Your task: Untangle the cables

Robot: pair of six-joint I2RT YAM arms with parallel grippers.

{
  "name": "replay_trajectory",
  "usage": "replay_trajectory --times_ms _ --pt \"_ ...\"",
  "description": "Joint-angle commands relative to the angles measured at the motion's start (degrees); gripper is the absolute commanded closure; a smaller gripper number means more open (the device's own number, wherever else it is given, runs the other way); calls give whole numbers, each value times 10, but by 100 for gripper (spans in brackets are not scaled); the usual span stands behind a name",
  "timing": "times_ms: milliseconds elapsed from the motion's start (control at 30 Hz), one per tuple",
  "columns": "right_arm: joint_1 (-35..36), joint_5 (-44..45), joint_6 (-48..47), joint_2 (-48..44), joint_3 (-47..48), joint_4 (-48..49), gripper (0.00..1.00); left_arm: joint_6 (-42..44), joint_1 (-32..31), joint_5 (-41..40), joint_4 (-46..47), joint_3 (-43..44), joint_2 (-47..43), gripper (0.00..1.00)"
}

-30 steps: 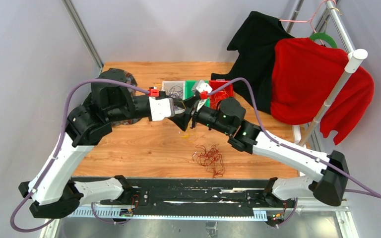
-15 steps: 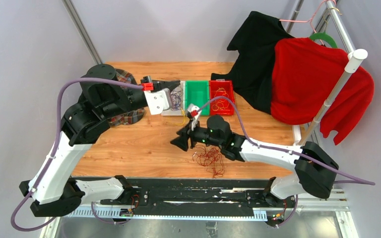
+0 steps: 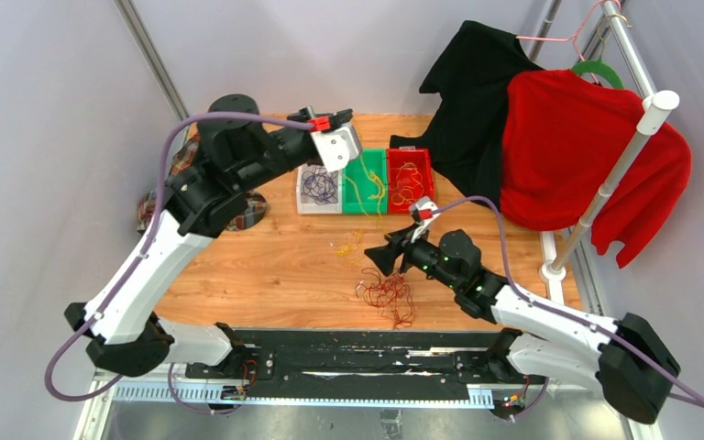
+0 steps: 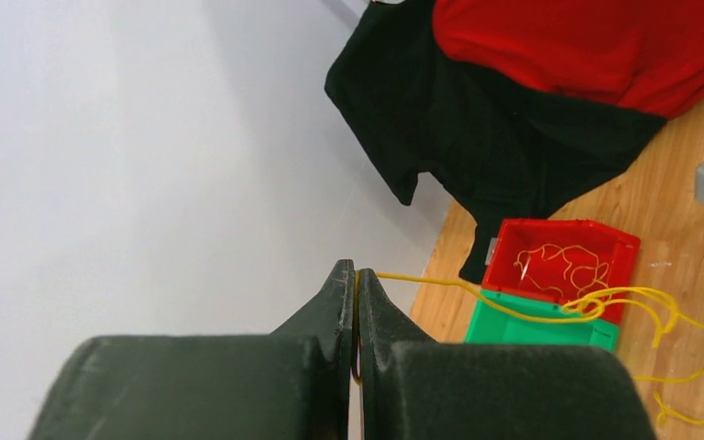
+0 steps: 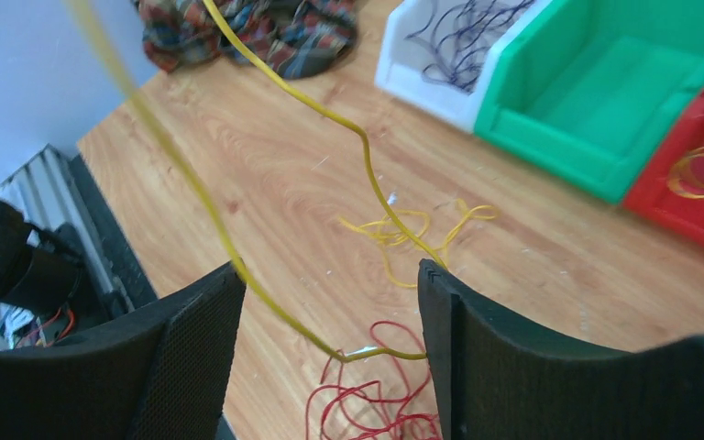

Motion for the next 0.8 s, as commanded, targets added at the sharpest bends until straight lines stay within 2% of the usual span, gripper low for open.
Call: replay_trajectory --times_ms 0,133,333,567,767 --pt "-32 44 11 -70 -16 -21 31 -14 -3 11 38 42 53 100" --pt "-60 82 9 -135 -11 -15 32 -49 -4 62 16 94 121 100" --pt "-73 279 4 -191 16 -52 30 -46 -15 53 29 149 223 100" --pt "-81 316 6 -229 -10 -59 29 -32 -15 31 52 198 320 100" --pt "-89 418 3 -256 -14 -128 30 -10 -15 23 60 253 400 100"
